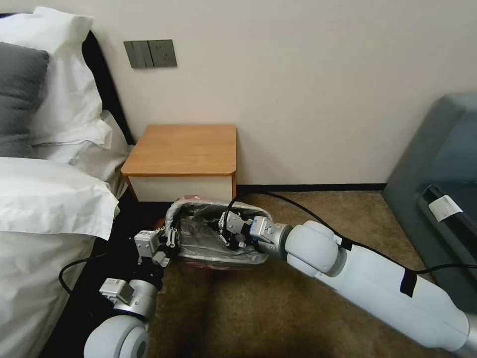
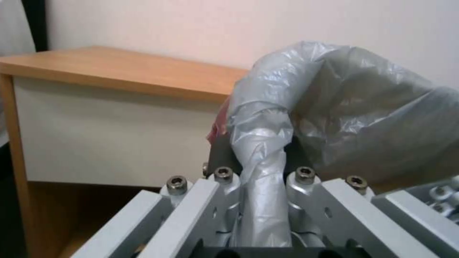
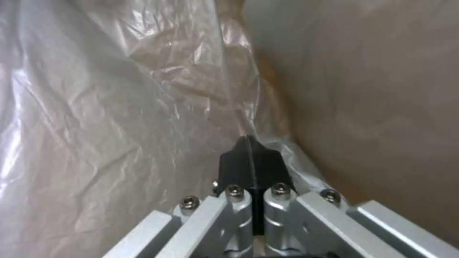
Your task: Pick up the garbage bag from the table and place it over the trash can.
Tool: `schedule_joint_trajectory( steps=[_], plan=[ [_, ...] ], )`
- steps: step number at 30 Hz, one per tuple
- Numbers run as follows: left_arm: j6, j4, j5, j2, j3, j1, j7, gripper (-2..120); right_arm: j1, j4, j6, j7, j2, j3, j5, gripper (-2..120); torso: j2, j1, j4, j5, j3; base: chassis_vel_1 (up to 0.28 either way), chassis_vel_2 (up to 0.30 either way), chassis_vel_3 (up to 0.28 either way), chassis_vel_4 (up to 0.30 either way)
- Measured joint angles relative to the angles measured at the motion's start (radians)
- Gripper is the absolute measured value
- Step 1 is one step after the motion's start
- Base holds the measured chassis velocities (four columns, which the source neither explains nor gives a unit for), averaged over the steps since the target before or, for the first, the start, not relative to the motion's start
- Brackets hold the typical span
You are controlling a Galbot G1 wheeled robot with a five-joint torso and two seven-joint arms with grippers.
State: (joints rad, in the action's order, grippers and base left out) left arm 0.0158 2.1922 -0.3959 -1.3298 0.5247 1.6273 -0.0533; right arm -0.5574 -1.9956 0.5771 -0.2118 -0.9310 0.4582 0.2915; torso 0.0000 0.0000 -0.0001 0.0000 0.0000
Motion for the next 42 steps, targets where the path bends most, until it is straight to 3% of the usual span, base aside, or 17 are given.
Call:
schedule_joint_trajectory(
  steps=[14, 42],
  plan=[
    [0.000, 0.010, 0.009, -0.004, -0.012, 0.005, -0.025, 7, 0.028, 0.066, 0.057, 0.057, -0.056, 0.060, -0.010, 0, 0.000, 0.000, 0.0001, -0.0001, 0.000, 0.000, 0.000, 0.000, 0.000],
    [0.008, 0.026, 0.047, -0.019, -0.024, 0.019, -0.043, 7, 0.058, 0.142, 0.121, 0.101, -0.097, 0.119, -0.096, 0, 0.000, 0.000, 0.0000, 0.0000, 0.000, 0.000, 0.000, 0.000, 0.000]
  ],
)
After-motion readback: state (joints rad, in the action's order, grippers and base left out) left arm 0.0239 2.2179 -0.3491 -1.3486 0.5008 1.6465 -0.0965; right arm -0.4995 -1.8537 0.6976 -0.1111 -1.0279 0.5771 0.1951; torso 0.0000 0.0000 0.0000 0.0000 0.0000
